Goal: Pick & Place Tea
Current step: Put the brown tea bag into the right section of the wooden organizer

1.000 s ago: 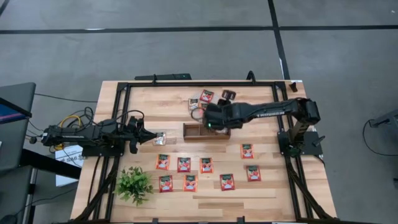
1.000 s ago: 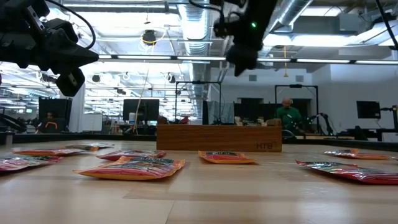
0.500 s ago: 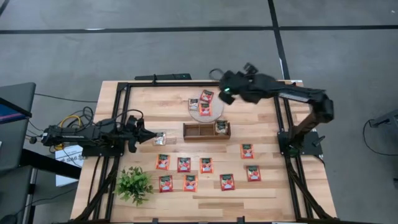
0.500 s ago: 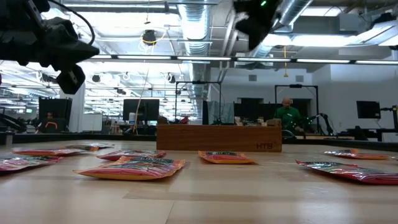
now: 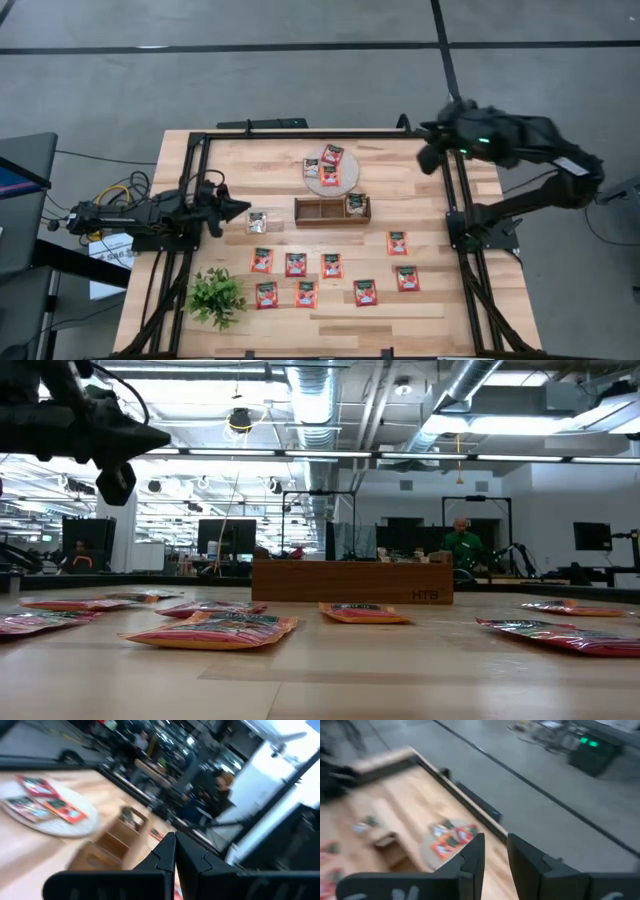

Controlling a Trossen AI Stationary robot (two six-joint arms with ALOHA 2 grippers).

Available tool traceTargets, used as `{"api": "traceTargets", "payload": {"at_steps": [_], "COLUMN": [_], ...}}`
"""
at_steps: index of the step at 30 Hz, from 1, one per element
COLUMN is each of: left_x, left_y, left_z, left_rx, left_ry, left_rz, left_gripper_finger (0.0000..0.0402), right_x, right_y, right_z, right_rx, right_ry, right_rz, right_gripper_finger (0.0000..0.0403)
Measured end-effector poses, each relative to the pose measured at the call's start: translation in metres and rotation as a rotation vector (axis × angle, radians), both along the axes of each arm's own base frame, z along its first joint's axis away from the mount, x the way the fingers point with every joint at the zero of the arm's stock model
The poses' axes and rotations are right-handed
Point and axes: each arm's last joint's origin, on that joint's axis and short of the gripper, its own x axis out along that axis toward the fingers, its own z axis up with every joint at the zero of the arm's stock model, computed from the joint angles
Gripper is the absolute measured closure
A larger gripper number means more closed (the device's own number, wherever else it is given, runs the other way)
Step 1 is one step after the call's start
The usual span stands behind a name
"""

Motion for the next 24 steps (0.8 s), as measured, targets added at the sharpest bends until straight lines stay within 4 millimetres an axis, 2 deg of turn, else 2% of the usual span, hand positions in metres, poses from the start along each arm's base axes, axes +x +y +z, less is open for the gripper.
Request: {"api": "traceTargets", "payload": {"at_steps": [5,8,11,17,24], "left_x": [-0.001,-0.001,-0.002,-0.002,0.004], "left_y": [0.003,0.003,0.003,0.003,0.003], "left_z": [0.003,0.005,0.007,0.009,0.042], "left_rx": [-0.012,-0.013,-0.014,-0.015,0.026], "left_ry": [-0.028,-0.055,-0.072,-0.076,-0.028], "left_rz": [0.092,0.098,0.102,0.105,0.114], "left_gripper_finger": [0.0402,0.0402,0.0402,0.0402,0.0402], "right_x": [-0.027,-0.032,-0.035,-0.036,-0.038], "right_y": [0.017,0.024,0.029,0.038,0.044], "right_z": [0.009,0.002,-0.017,-0.068,-0.115], "right_rx": [0.042,0.054,0.068,0.128,0.201], "right_ry": [-0.115,-0.138,-0.146,-0.21,-0.375], "right_rz": [0.092,0.114,0.083,0.035,0.061], "right_gripper_finger": [0.0326,0.0327,0.0327,0.0327,0.0327]}}
